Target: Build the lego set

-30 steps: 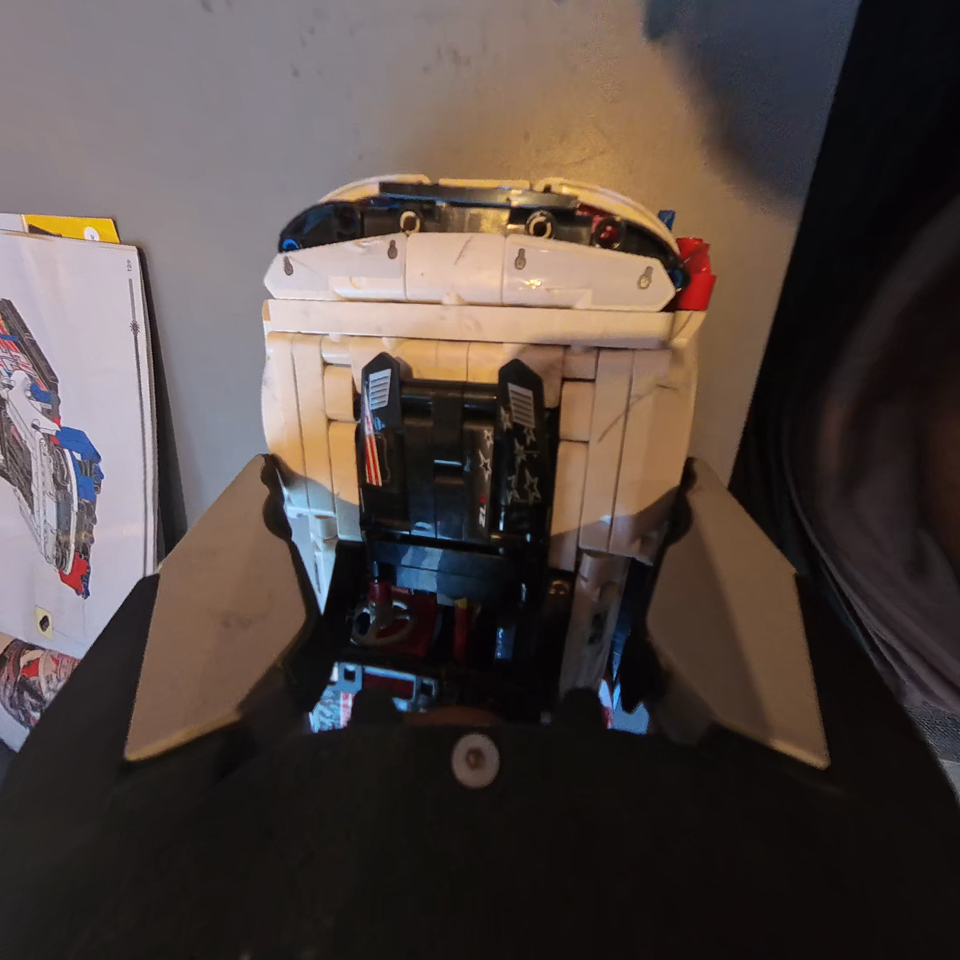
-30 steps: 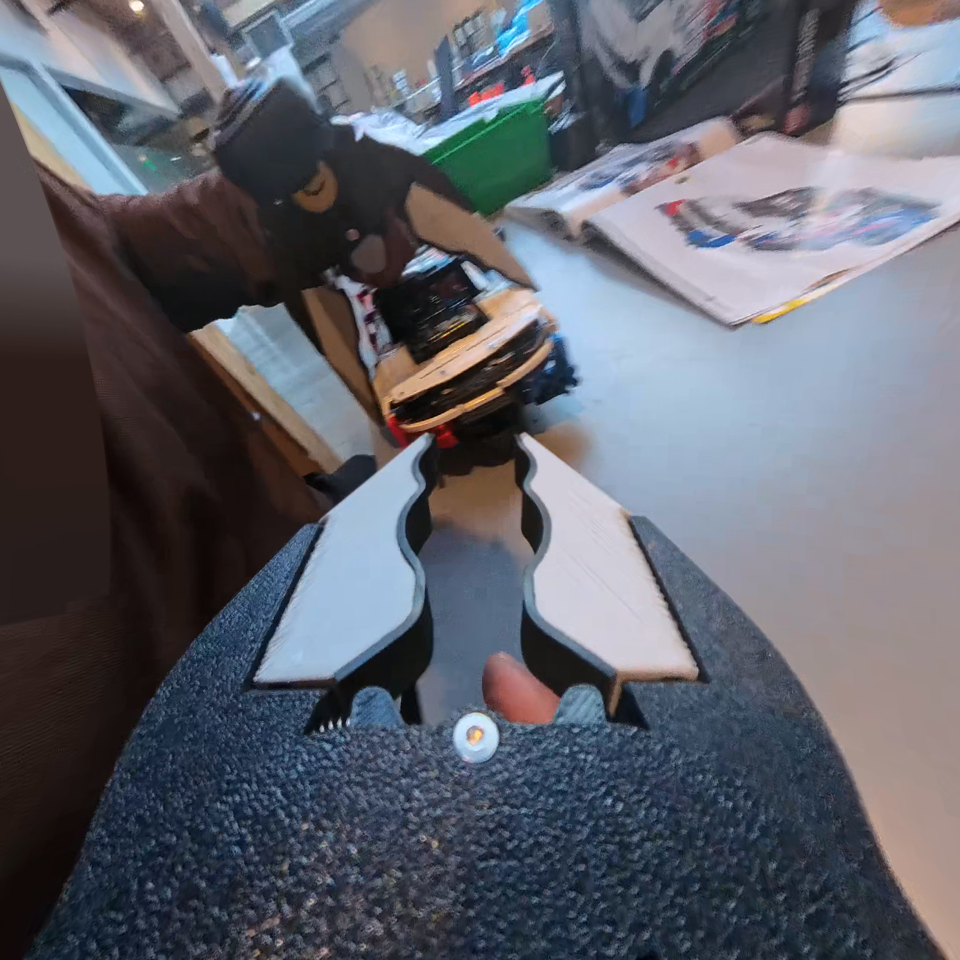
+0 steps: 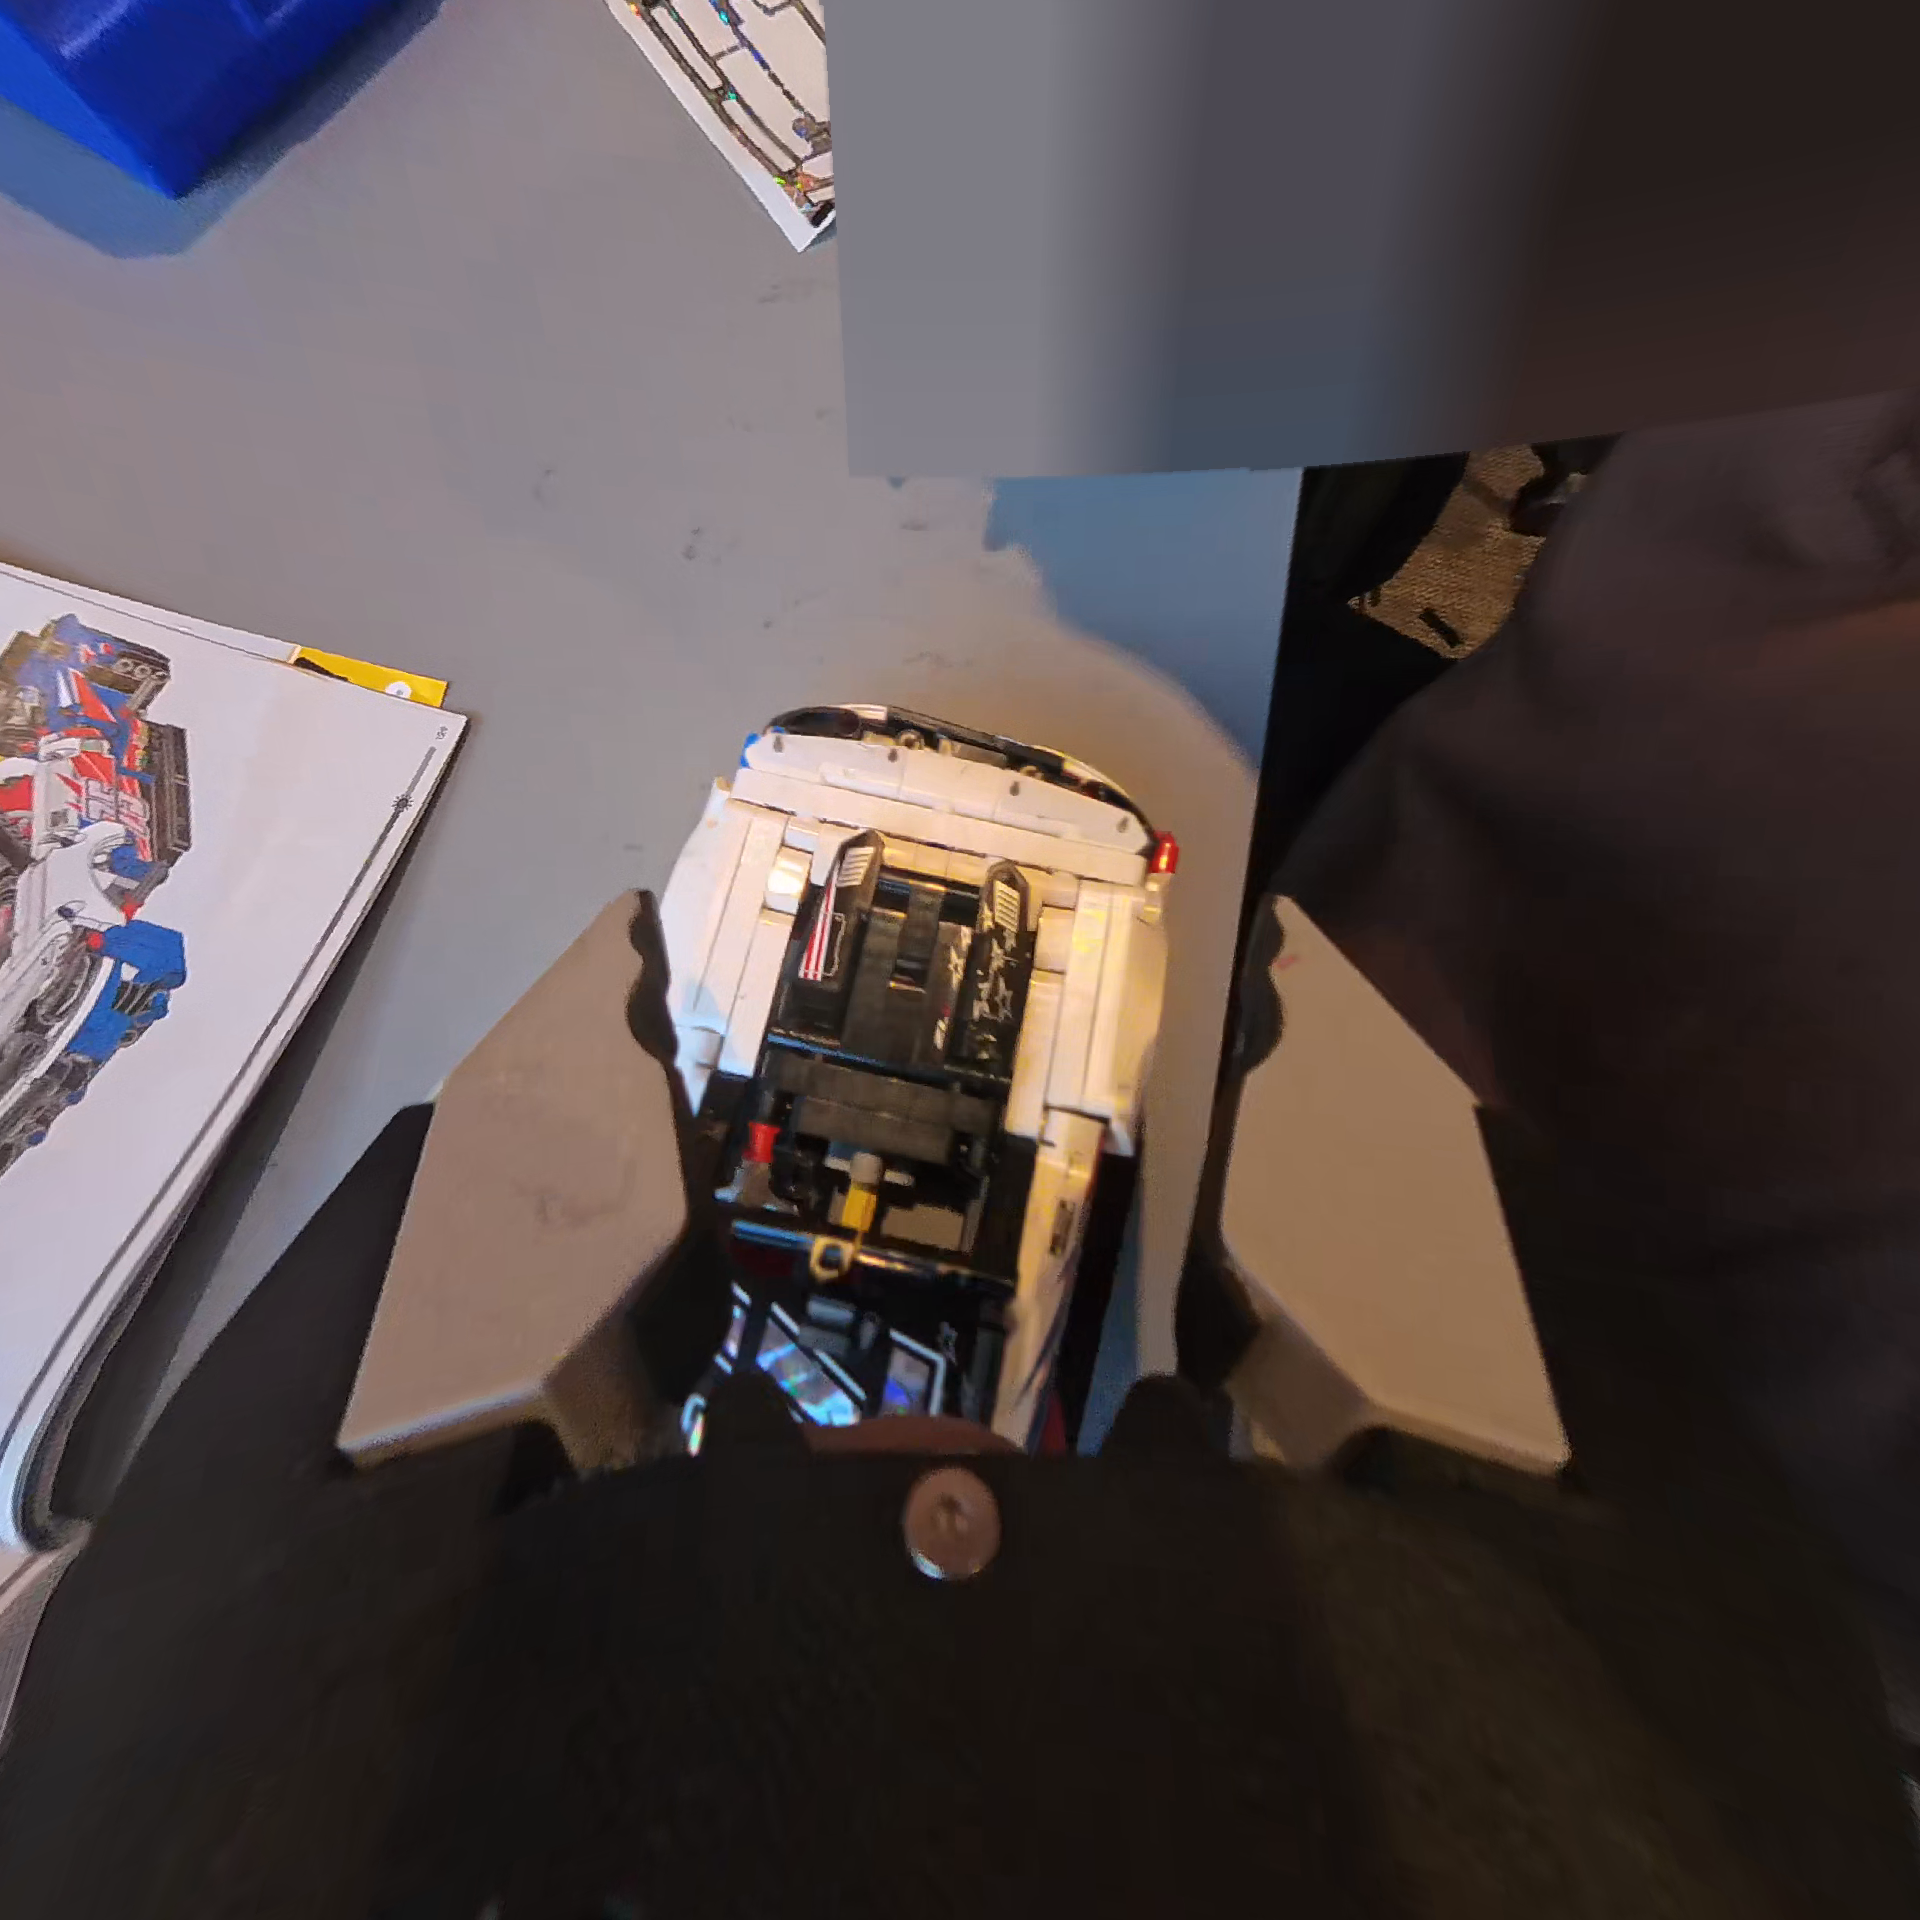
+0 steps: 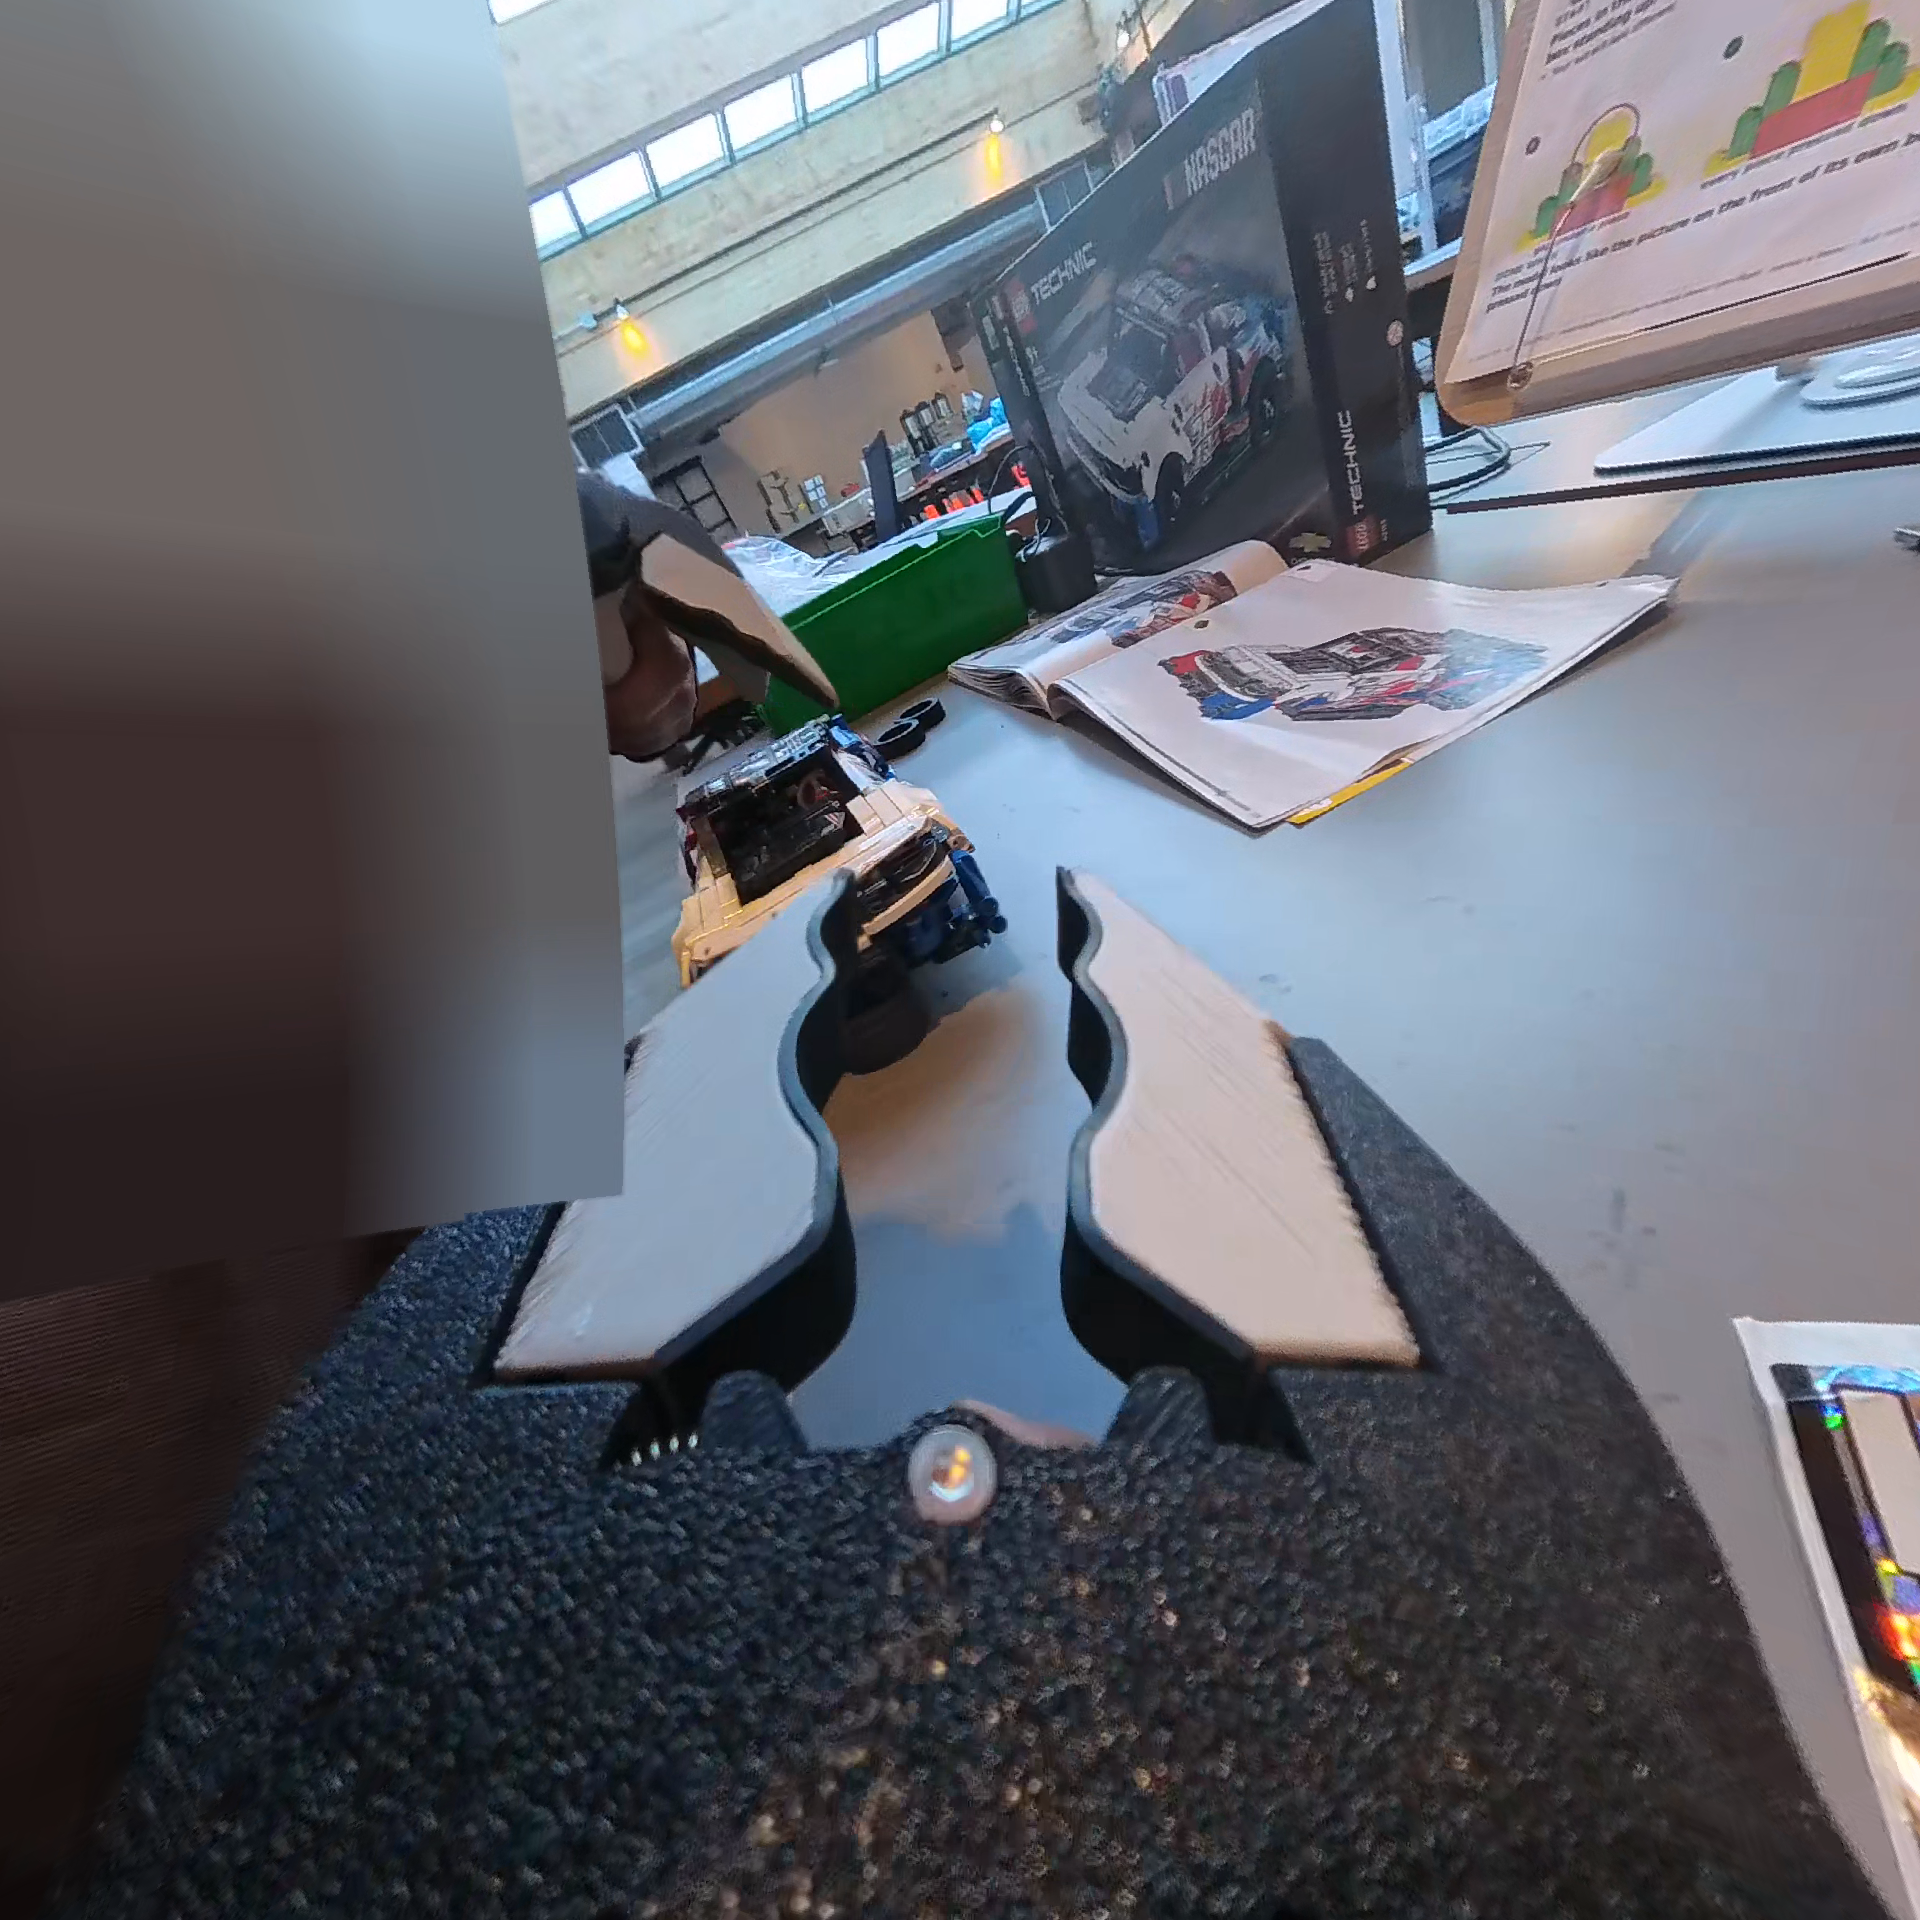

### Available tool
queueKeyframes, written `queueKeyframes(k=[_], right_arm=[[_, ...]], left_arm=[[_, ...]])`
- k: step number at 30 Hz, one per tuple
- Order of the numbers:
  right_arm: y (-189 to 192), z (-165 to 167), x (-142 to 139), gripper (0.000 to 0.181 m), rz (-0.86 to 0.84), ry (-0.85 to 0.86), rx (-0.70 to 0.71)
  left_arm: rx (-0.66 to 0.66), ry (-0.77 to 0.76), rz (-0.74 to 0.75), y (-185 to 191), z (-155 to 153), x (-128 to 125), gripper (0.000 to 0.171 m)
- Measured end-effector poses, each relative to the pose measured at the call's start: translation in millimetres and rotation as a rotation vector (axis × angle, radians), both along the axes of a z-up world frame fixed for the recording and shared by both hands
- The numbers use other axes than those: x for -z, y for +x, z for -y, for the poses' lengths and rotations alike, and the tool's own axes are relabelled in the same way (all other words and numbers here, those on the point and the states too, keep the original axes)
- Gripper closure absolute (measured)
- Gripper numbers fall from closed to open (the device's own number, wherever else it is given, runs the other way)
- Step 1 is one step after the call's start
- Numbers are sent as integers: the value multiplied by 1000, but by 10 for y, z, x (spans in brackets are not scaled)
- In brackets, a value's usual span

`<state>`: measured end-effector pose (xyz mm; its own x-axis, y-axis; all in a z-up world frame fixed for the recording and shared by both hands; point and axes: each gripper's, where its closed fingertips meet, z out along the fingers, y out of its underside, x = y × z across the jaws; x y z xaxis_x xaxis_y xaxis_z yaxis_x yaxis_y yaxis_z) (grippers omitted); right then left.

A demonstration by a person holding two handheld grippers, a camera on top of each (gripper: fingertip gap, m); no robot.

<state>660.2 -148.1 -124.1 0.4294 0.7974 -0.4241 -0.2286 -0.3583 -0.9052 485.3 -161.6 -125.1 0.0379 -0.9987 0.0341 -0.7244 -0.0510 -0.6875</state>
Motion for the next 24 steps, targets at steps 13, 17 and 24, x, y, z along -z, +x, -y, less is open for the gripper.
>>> queueKeyframes(k=[13, 17, 24], right_arm=[[-105, 100, 1, 145, 46, 45, -62], [-199, 189, 18, 145, 116, 109, -88], [-232, 161, 70, 144, 234, 181, 4]], left_arm=[[-428, 42, 292, -987, -353, -464, 67], [-647, 34, 414, -1582, -607, -457, 69], [-990, 108, 578, -2599, -891, -285, 79]])
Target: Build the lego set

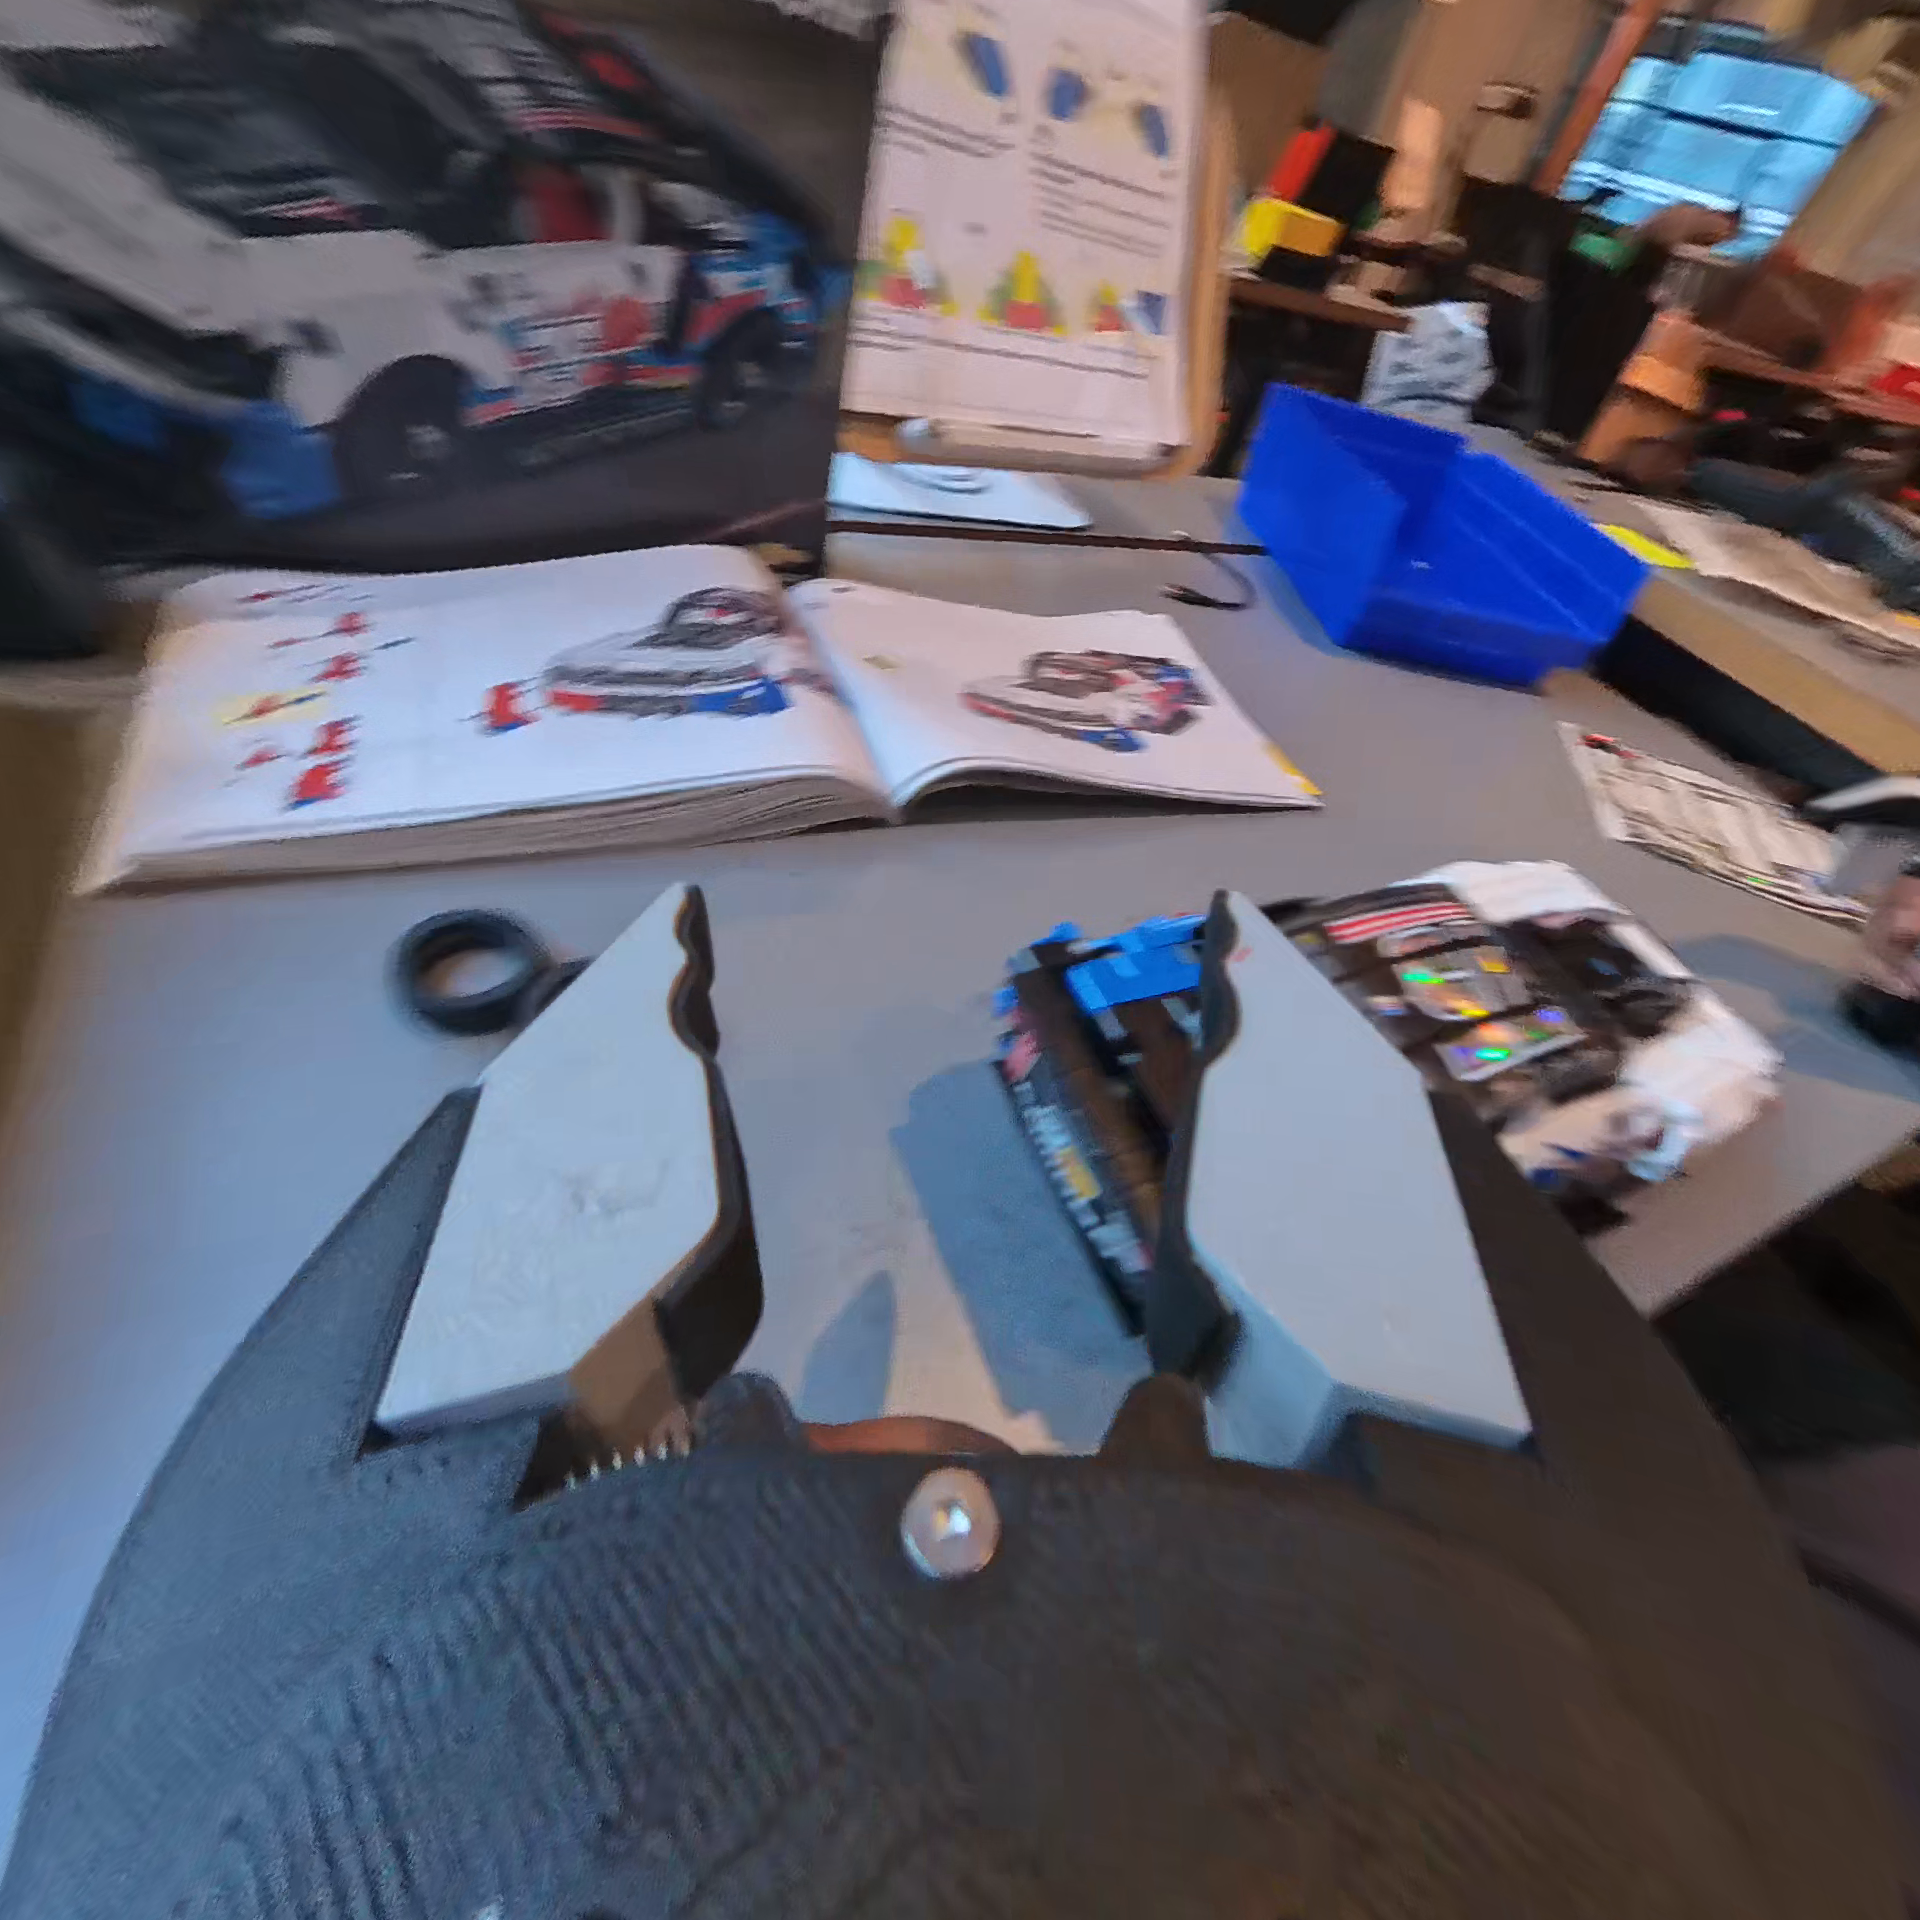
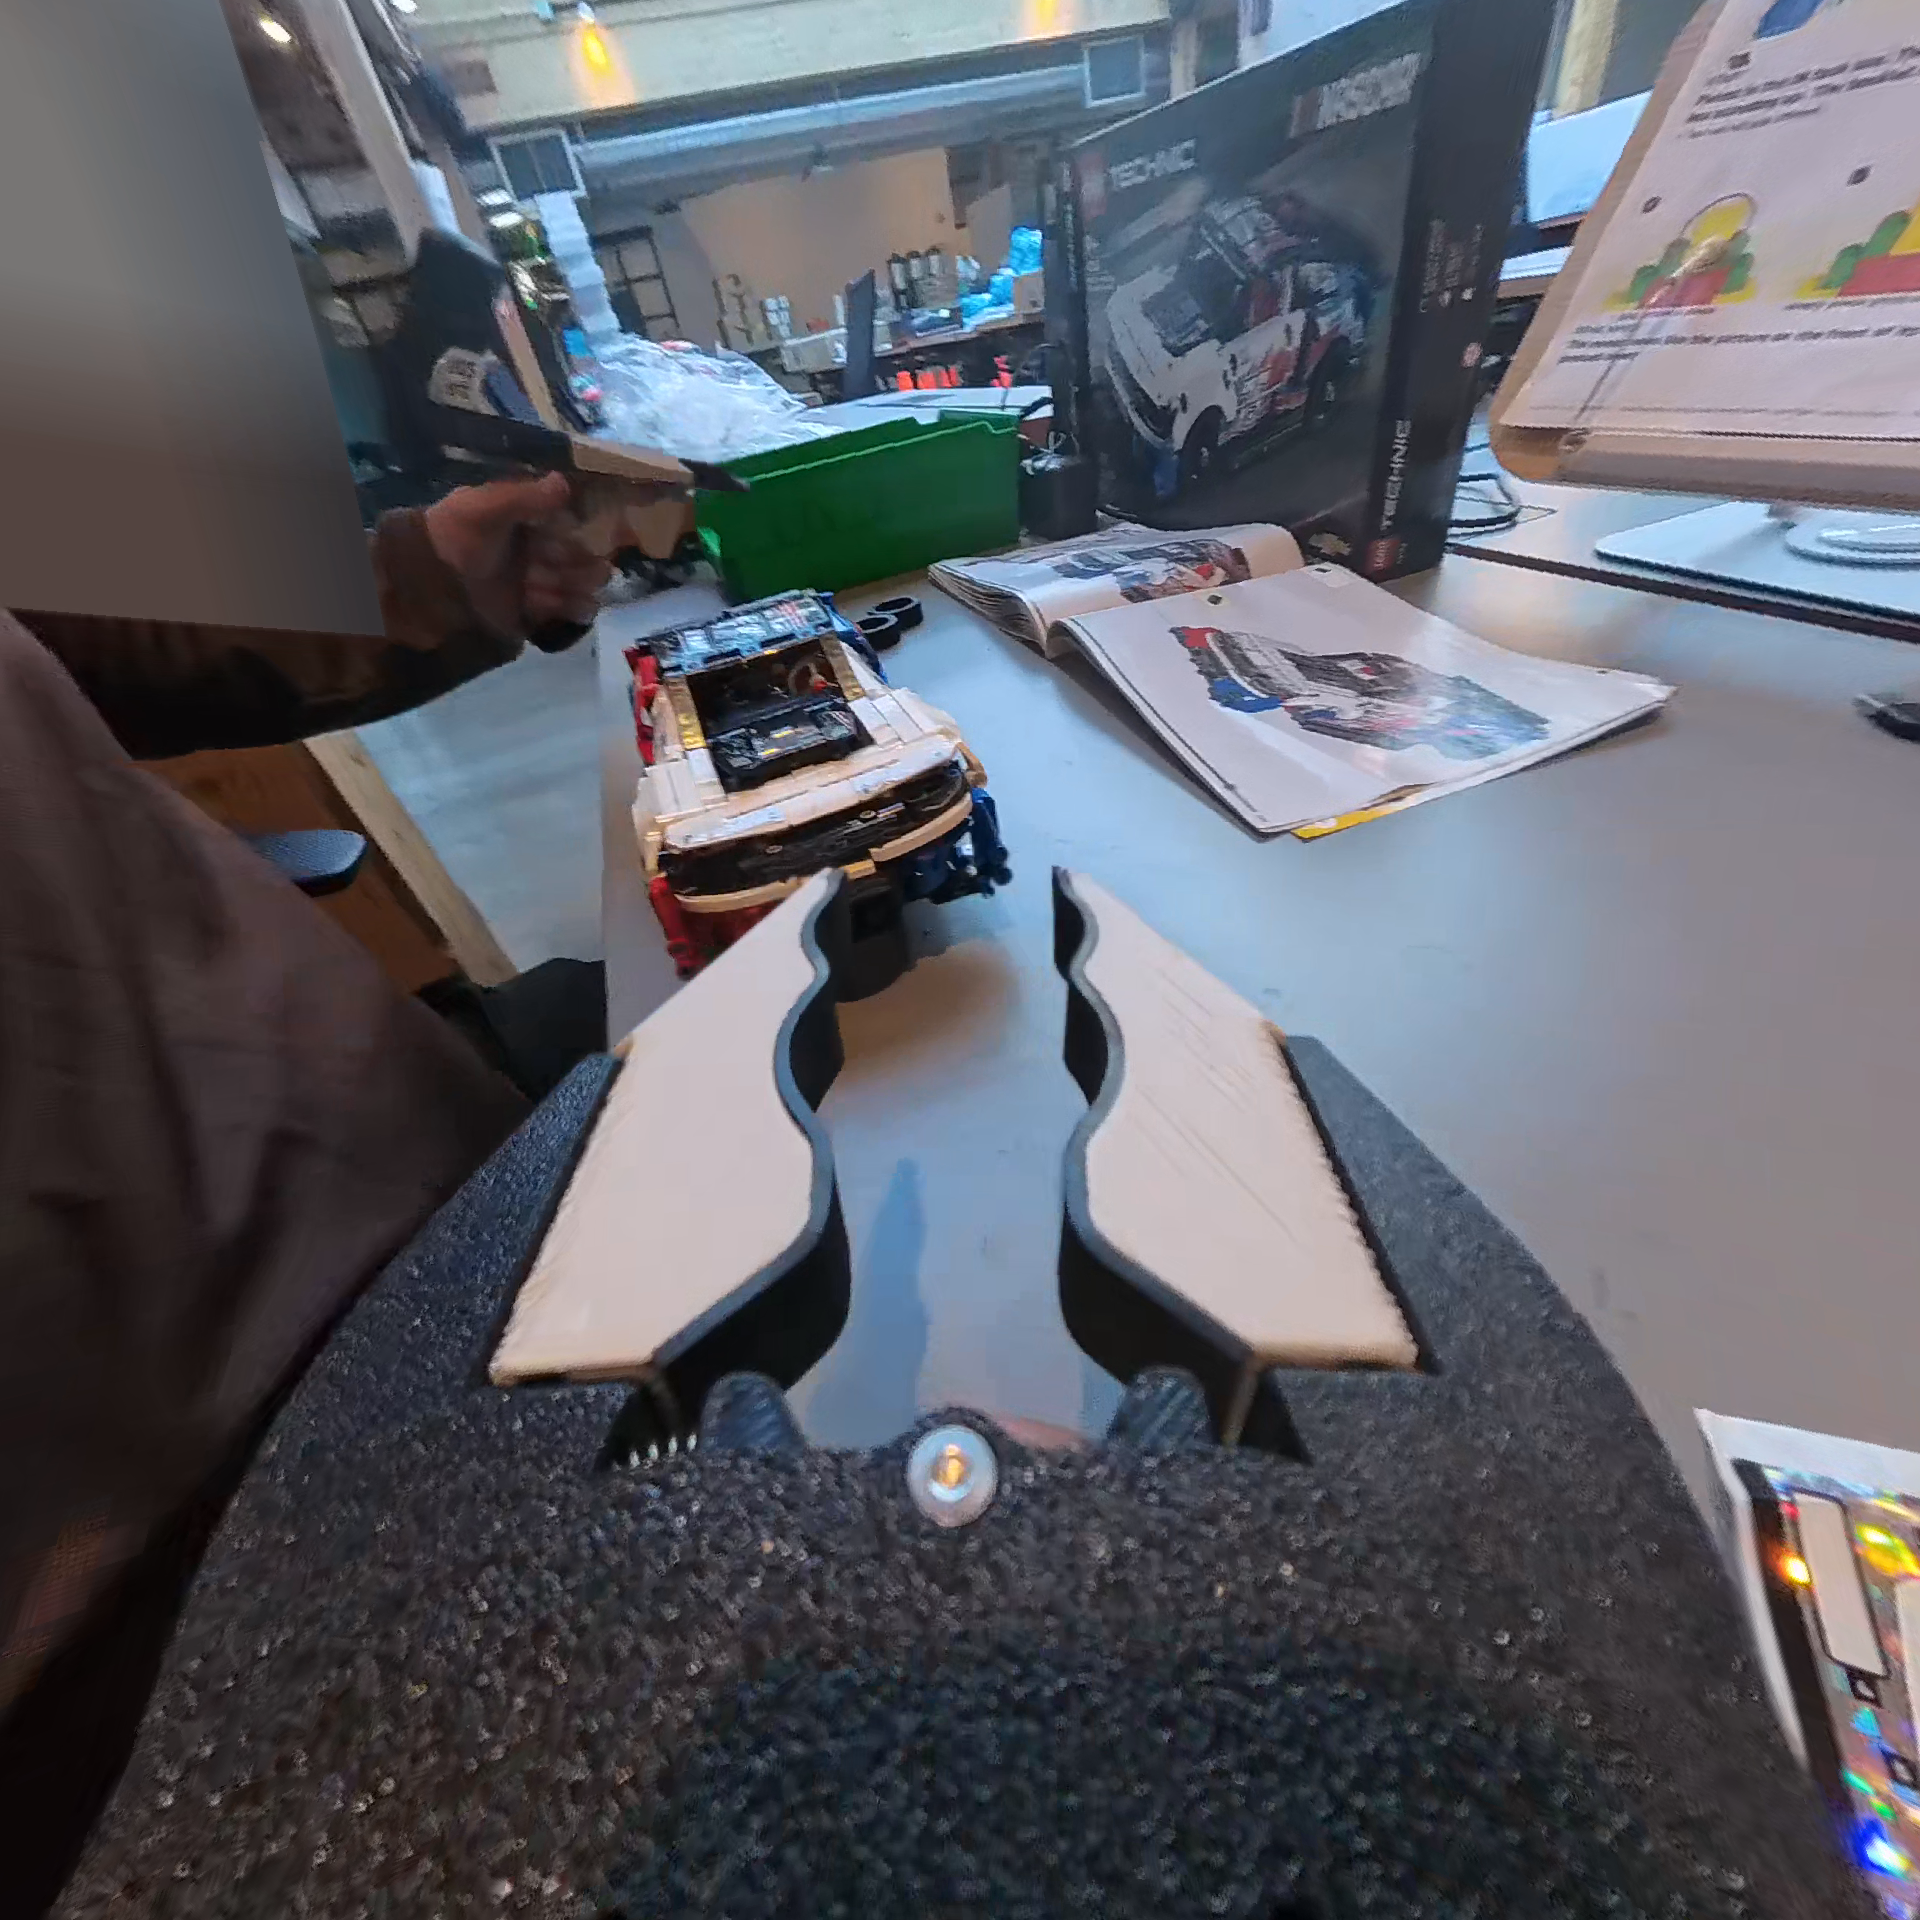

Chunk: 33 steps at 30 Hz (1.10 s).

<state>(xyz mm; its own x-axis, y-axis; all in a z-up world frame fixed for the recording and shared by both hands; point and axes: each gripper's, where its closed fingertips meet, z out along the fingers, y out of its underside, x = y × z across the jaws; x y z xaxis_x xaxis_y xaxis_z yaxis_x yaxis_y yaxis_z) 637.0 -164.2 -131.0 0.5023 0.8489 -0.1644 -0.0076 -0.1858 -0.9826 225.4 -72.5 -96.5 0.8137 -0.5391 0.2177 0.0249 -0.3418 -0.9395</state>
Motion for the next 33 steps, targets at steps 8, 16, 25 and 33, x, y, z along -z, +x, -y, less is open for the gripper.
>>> queueKeyframes(k=[8, 16, 25, 33], right_arm=[[255, -254, -16, 137, -39, -23, 203], [517, -463, 12, 130, -55, -57, 428], [543, -588, 154, 125, 51, -103, 523], [732, -688, 233, 127, 147, -106, 715]], left_arm=[[-244, -125, -212, -975, -214, 713, 104], [-86, 41, -210, -799, -235, 651, 116], [27, 55, -295, -608, -159, 725, 118], [4, 211, -234, -769, -82, 456, 122]])
